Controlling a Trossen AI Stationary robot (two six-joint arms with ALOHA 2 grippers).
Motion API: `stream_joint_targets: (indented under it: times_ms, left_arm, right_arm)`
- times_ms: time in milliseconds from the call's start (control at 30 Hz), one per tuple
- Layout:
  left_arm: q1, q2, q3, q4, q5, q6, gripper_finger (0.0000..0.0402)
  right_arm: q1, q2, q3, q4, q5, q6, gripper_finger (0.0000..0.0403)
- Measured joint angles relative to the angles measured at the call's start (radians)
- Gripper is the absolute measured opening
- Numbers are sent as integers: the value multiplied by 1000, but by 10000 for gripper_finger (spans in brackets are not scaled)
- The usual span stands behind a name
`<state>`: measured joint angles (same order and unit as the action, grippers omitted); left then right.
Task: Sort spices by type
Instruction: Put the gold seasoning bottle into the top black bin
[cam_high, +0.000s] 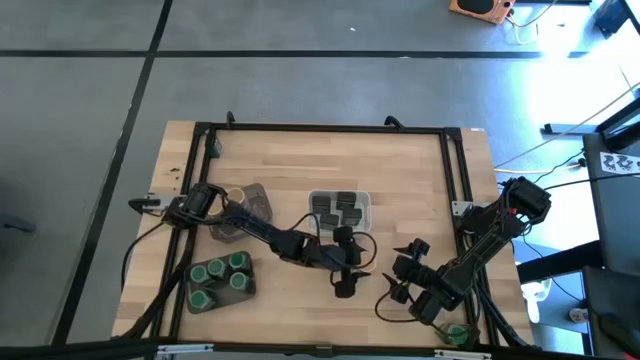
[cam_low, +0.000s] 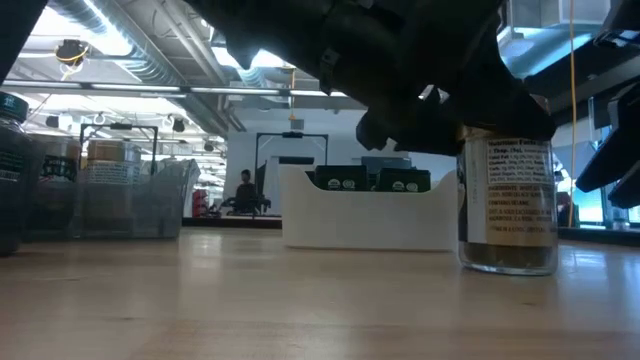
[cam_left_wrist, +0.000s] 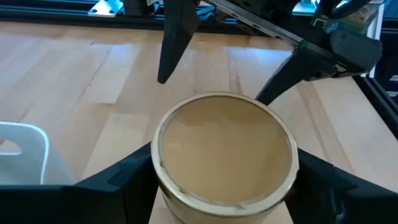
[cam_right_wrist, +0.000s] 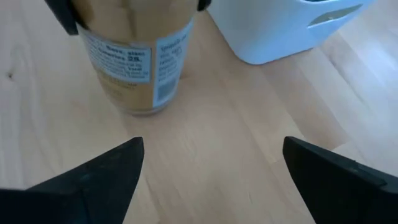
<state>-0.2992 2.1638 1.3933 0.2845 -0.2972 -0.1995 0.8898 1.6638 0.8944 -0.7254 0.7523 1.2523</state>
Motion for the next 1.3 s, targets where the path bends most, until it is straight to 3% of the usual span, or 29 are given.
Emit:
stream_joint_targets:
  times_ms: [267,500,667,833,1067,1300]
  left_arm:
    - [-91,-141,-1,-216,-172,-37,268]
    - [-222,-333,-1,-588,-421,-167,268]
    - [-331,-451,-5,-841,-632,-338,268]
    - [-398,-564,-96,-1075,-796,-617,268]
    - [-397,-747,-282,-1268,-879,-1000,268]
    - [-329,-855,-473,-1271,-844,-1165,268]
  right_arm:
    - [0,0,0,24,-27,0,383]
    - [0,0,0,24,-29,5,383]
    - [-10,0,0,32,6,9,383]
    - [-36,0,0,33,5,8,383]
    - [-49,0,0,35,13,8,383]
    - [-53,0,0,33,34,7,383]
